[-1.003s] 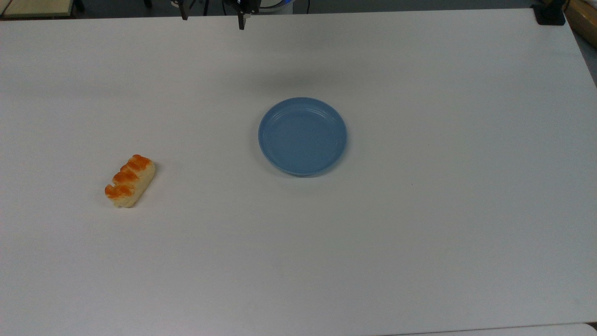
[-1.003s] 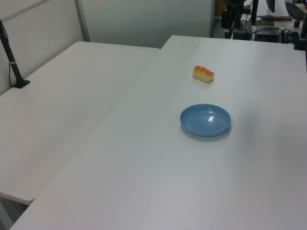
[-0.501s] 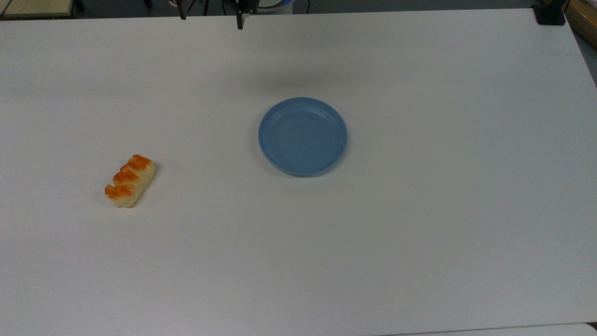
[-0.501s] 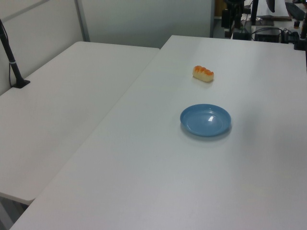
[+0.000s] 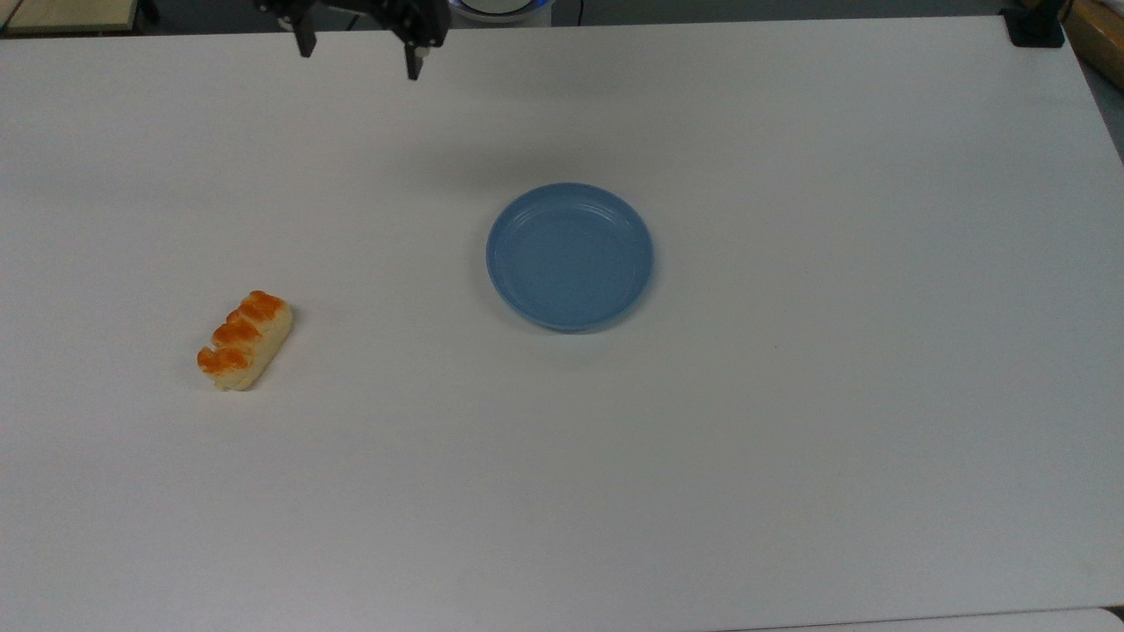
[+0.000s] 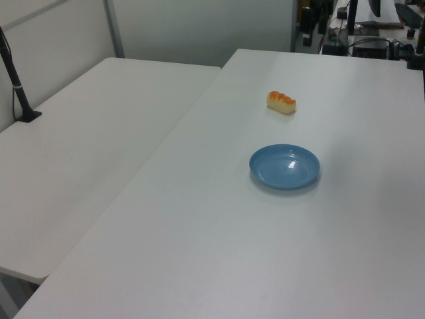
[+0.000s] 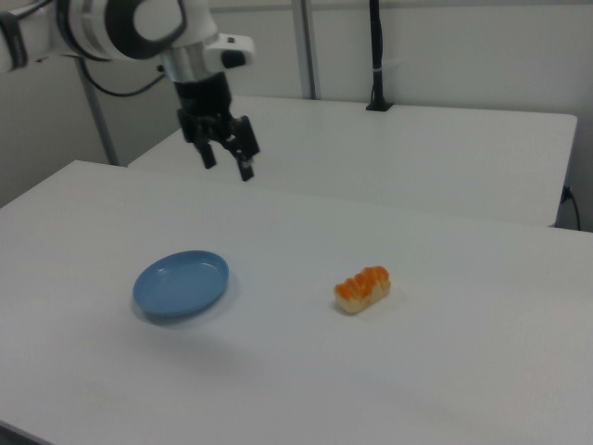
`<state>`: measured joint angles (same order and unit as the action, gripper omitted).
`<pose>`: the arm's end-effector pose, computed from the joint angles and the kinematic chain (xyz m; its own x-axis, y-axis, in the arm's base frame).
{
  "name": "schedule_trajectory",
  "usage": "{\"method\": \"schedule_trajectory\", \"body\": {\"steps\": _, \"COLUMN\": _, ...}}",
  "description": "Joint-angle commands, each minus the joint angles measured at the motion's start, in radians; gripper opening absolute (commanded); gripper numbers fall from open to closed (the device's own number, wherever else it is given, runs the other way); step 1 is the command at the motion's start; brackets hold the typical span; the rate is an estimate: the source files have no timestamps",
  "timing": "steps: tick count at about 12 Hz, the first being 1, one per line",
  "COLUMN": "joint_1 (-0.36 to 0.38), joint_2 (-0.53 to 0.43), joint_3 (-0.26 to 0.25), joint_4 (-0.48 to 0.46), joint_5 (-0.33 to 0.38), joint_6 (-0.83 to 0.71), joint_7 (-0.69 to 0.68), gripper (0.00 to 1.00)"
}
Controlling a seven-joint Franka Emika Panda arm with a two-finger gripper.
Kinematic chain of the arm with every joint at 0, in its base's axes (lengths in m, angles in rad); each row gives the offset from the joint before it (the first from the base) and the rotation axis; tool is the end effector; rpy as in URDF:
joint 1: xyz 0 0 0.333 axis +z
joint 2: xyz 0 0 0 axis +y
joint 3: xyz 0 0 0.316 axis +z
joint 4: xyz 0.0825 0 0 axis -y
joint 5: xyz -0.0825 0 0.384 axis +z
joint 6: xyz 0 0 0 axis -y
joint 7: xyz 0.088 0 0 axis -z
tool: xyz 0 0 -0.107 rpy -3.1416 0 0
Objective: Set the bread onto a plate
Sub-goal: 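Move the open gripper over the orange-glazed bread roll and lower it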
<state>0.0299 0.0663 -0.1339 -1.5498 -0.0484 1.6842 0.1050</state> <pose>0.5821 -0.0628 0.6076 0.9768 -0.2008 0.0741 -0.2047 -0.9776 0.0497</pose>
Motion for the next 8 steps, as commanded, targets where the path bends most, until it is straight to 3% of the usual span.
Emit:
{"method": "schedule_trajectory", "body": {"steps": 1, "joint_1": -0.071, "joint_2": 0.079, "joint_3": -0.029, "joint_4": 0.002, "joint_5": 0.016, "joint_6": 0.142, "joint_7": -0.004, "gripper": 1.00}}
{"method": "schedule_trajectory", "body": {"steps": 4, "joint_1": -0.133, "joint_2": 0.226, "joint_3": -0.032, "joint_4": 0.002, "joint_5": 0.016, "joint_6": 0.302, "joint_7": -0.001, "gripper": 1.00}}
{"method": "schedule_trajectory", "body": {"steps": 8, "joint_1": -0.191, "joint_2": 0.401, "joint_3": -0.032, "joint_4": 0.002, "joint_5": 0.012, "joint_6": 0.503, "joint_7": 0.134, "gripper": 1.00}}
